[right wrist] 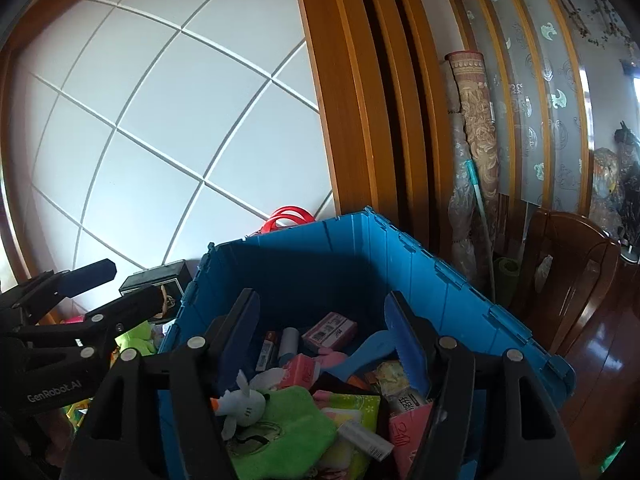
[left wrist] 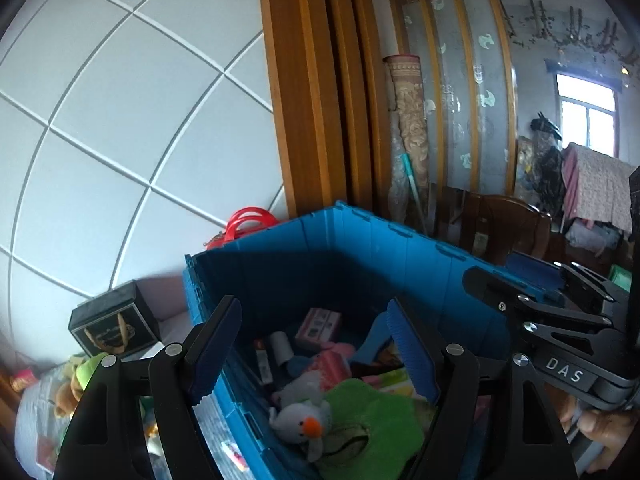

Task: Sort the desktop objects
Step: 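Carry the plush goose and slim box into the blue crate and release both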

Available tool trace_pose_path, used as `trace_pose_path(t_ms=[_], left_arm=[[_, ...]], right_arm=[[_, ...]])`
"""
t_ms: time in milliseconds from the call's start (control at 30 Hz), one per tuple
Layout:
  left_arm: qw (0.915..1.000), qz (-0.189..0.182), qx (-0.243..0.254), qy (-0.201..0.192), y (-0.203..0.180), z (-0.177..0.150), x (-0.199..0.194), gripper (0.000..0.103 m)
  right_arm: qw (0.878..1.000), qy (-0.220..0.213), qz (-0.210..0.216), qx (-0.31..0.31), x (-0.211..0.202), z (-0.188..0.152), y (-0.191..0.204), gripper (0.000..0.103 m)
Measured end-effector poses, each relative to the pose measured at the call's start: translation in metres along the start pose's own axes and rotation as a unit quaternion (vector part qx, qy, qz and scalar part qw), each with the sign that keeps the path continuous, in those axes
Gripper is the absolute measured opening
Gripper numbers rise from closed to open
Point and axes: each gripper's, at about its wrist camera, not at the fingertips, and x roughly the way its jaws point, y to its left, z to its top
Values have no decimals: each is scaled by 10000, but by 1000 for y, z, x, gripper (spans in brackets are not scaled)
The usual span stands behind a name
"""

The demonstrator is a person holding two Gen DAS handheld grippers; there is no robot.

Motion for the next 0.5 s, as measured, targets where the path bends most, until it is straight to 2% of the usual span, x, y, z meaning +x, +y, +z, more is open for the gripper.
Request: trace_pose_path(t_ms=[267,500], left_arm=[[9993,292,23,-213,11,-13,-32,76],[9954,822,-188,-449,34,-35,-62,76]], right_arm=[[9993,-269,251,-73,-27,-2,20,64],[9981,-388,428,-227,-45,-21,42,64]])
